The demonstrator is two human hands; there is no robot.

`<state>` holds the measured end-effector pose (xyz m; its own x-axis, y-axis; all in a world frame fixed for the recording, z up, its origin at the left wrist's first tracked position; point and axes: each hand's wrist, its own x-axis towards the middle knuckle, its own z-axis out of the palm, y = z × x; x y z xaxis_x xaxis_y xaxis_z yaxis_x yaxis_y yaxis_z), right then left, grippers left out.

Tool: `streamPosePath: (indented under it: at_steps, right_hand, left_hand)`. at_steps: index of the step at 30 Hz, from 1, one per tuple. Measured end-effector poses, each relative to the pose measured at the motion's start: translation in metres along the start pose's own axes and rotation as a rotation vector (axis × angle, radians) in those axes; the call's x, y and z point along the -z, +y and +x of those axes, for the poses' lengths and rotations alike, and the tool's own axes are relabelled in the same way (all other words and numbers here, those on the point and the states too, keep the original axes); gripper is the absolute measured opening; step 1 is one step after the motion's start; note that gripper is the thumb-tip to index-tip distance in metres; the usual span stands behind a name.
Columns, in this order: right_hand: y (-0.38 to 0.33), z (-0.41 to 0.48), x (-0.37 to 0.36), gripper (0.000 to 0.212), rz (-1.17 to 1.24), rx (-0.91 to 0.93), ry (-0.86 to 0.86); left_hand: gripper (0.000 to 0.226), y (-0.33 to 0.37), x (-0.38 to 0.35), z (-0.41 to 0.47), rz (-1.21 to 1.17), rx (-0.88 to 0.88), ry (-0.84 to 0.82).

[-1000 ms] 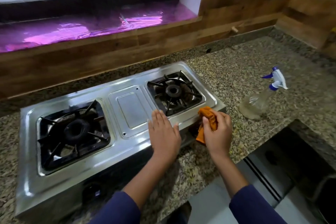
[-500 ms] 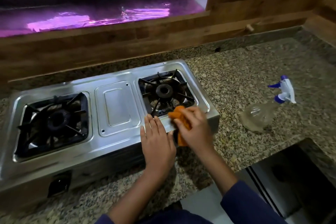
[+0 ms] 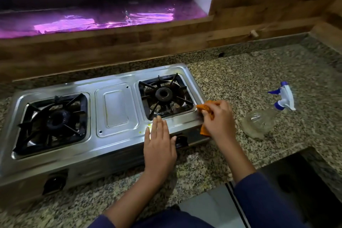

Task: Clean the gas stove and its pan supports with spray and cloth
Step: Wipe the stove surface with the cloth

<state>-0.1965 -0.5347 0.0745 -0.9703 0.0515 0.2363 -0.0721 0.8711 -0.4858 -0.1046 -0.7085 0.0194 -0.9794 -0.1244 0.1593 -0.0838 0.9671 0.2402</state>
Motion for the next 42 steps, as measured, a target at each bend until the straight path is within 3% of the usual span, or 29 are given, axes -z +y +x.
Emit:
streamPosePath:
  at_steps: [5,11,14,17,20,23,28,31,36,40,42]
  right_hand:
    - [-0.021,-0.024,-0.02,0.029,0.043,0.276,-0.204]
    - [0.021,0.004,0.005,0.029,0.001,-0.082,-0.04]
    - [0.035,0.015,0.021,0.032,0.08,-0.174,0.004]
    - [0.038,0.014,0.024,0.025,0.329,-0.229,0.056]
    - [0.031,0.007,0.021,0.007,0.751,-0.442,0.062]
    - [0.017,-0.001,0.014,0.007,0.98,-0.589,0.016]
    - [-0.003,-0.024,-0.003,0.01,1.048,-0.56,-0.011]
    - [-0.008,-0.033,0.001,0.012,1.018,-0.594,0.135]
    - [-0.016,-0.04,0.03,0.01,1.1,-0.59,0.406]
    - [-0.037,-0.055,0.039,0.016,1.182,-0.478,0.204]
    - [-0.055,-0.066,0.03,0.02,1.321,-0.511,0.065]
  left_hand:
    - [0.06,0.015,-0.003,0.007,-0.038,-0.047,0.014]
    - [0.059,0.037,-0.005,0.019,-0.108,-0.158,-0.005]
    - [0.057,0.057,-0.008,0.026,-0.214,-0.299,-0.051]
    - [0.05,0.069,0.0,0.035,-0.382,-0.388,-0.082]
    - [0.038,0.063,0.016,0.035,-0.547,-0.473,-0.061]
    - [0.032,0.04,0.028,0.024,-0.673,-0.327,-0.012]
    - [0.031,0.003,0.047,0.01,-0.952,0.041,-0.047]
    - [0.025,-0.013,0.053,0.01,-0.989,0.119,-0.105]
    - [0.016,-0.022,0.062,0.014,-1.012,0.091,-0.248]
    - [0.017,-0.023,0.061,0.014,-1.094,0.098,-0.345]
    - [0.017,-0.023,0.064,0.014,-1.156,0.099,-0.389]
